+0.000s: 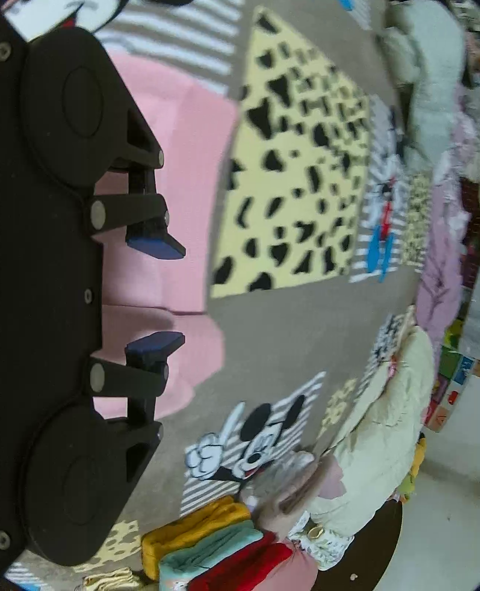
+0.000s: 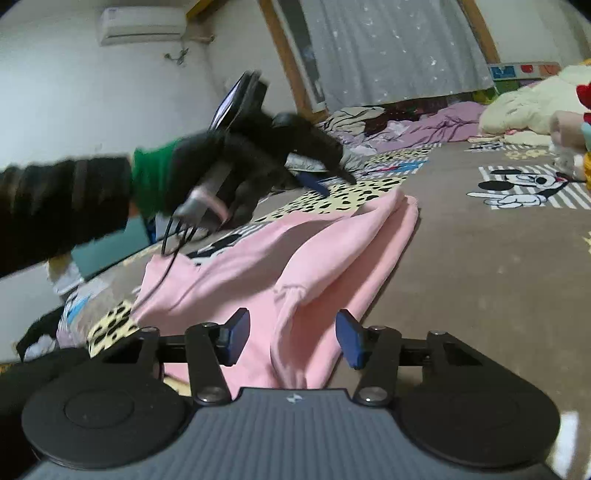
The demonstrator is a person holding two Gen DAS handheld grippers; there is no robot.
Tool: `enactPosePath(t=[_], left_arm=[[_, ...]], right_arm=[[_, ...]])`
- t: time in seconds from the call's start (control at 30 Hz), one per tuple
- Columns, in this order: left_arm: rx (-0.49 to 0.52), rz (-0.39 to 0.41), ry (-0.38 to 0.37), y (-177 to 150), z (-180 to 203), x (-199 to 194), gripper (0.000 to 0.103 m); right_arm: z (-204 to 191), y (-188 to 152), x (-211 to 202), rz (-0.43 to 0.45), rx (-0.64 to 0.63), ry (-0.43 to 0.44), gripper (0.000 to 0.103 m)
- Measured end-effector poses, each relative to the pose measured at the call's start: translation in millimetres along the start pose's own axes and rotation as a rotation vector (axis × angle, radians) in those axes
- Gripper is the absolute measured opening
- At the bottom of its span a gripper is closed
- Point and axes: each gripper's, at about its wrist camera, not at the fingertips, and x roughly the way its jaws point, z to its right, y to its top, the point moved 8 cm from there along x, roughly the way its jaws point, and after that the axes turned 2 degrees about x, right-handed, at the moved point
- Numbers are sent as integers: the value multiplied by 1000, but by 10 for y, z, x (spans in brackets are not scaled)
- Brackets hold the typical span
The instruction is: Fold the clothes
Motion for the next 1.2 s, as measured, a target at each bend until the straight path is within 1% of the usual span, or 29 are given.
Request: enactPosePath(t=[0.13, 0.2, 0.23, 0.27, 0.33, 0.37, 0.43, 0.5, 0.6, 0.7, 0.73, 0.77, 0.8, 0.9, 0.97, 1.07, 1.1, 1.2], left_arm=[[-57, -21, -73, -98, 27, 168, 41], [-79, -16, -123, -96, 62, 185, 32], [-90, -14, -153, -96, 79, 192, 20], [-72, -12, -164, -100, 109, 184, 9], [-36, -9, -187, -110, 170, 167, 3], [-17, -8, -199, -116, 200, 158, 1], [7, 32, -227, -55, 245, 59, 0], [21, 76, -249, 15, 275, -36, 0], [43, 92, -212, 68, 260, 1, 0], [106, 18, -122, -20, 242, 218, 1], [101, 14, -111, -35, 201, 198, 11], [95, 9, -100, -50, 160, 178, 23], [90, 5, -89, -64, 118, 157, 30], [17, 39, -123, -173, -42, -117, 31], [-35, 37, -147, -332, -142, -292, 31], [-117, 20, -219, -609, -182, -494, 31], [-139, 13, -241, -689, -170, -538, 31], [-186, -6, -272, -829, -95, -596, 31]], right_arm=[[13, 40, 157, 2, 65, 9, 53], [51, 49, 224, -4, 91, 1, 53], [81, 47, 256, -13, 113, 0, 50], [111, 39, 272, -20, 137, 5, 47], [170, 22, 304, -33, 183, 15, 31], [198, 8, 304, -36, 208, 24, 29], [250, -8, 303, -40, 252, 42, 18], [299, -26, 306, -46, 287, 52, 17], [360, -35, 324, -47, 321, 65, 17], [363, -71, 354, -68, 326, 66, 16], [354, -84, 362, -74, 323, 65, 16], [350, -82, 368, -77, 323, 64, 16], [347, -79, 372, -79, 323, 63, 16], [372, -66, 370, -73, 349, 68, 16], [377, -50, 358, -65, 355, 71, 16], [384, -26, 341, -54, 365, 76, 20], [381, -17, 333, -49, 368, 77, 21], [397, 7, 320, -36, 378, 78, 21]])
